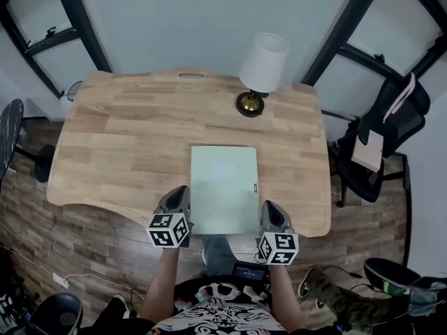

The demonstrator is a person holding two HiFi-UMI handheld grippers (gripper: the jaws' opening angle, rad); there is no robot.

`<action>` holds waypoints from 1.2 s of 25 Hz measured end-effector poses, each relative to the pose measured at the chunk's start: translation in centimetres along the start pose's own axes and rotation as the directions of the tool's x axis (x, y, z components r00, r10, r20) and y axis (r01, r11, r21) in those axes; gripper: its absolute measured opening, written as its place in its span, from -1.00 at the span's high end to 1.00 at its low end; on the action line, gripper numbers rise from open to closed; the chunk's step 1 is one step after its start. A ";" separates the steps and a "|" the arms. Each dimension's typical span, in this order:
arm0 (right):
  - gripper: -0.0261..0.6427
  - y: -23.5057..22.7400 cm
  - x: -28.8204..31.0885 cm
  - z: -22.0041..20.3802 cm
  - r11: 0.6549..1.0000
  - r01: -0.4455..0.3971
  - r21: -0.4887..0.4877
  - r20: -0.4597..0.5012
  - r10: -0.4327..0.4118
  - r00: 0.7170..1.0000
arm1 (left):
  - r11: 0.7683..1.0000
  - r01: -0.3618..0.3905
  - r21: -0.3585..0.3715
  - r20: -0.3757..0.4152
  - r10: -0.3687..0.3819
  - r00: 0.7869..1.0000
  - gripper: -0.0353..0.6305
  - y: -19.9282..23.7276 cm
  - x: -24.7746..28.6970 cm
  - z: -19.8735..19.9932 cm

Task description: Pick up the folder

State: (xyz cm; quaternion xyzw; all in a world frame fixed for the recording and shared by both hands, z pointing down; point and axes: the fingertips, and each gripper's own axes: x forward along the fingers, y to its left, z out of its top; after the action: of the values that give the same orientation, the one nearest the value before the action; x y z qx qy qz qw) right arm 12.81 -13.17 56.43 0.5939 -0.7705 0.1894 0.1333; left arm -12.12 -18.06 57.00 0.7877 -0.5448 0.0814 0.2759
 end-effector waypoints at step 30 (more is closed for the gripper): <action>0.14 -1.1 9.2 -5.5 0.952 -0.128 0.279 -0.268 0.206 0.941 | 0.977 0.063 -0.204 -0.205 -0.106 0.973 0.14 1.4 6.3 -5.5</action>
State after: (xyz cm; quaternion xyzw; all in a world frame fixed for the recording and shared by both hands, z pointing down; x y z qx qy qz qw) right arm 11.40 -18.93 65.45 0.5033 -0.7587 0.3849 0.1514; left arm -10.00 -20.64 64.82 0.7659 -0.4828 0.1002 0.4126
